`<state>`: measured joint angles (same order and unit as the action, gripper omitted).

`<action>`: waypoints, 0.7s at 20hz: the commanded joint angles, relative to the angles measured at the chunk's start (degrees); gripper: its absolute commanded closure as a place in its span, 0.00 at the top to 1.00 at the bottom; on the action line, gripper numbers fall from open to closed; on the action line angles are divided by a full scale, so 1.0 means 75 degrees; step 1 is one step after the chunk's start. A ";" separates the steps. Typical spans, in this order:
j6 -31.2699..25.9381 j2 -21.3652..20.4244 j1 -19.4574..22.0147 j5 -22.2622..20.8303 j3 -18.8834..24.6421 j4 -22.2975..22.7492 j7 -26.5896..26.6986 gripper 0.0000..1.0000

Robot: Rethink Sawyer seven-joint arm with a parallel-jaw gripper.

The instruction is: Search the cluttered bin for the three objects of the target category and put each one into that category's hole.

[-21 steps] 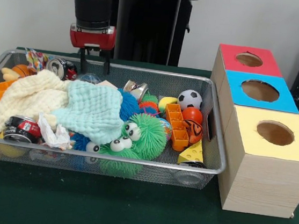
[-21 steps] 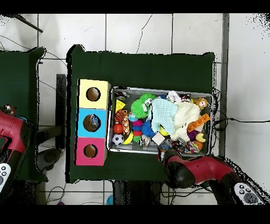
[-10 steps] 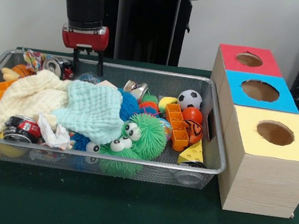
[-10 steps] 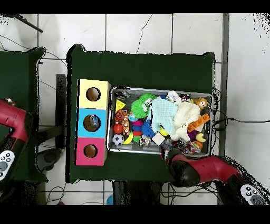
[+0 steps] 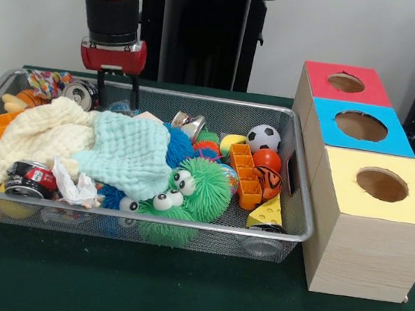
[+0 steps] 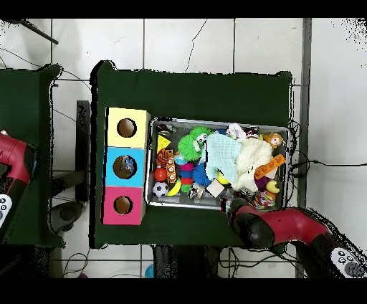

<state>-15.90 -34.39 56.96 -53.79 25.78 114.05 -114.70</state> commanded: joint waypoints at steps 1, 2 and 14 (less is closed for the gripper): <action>-0.0781 0.0141 -0.0097 0.0049 0.0562 -0.1038 0.1080 1.00; -0.0809 0.0128 -0.0105 0.0071 0.0565 -0.1047 0.1074 1.00; -0.0343 0.0399 -0.0412 -0.0308 0.0187 -0.1221 0.0560 1.00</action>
<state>-15.91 -34.37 56.12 -53.85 26.42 112.09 -114.70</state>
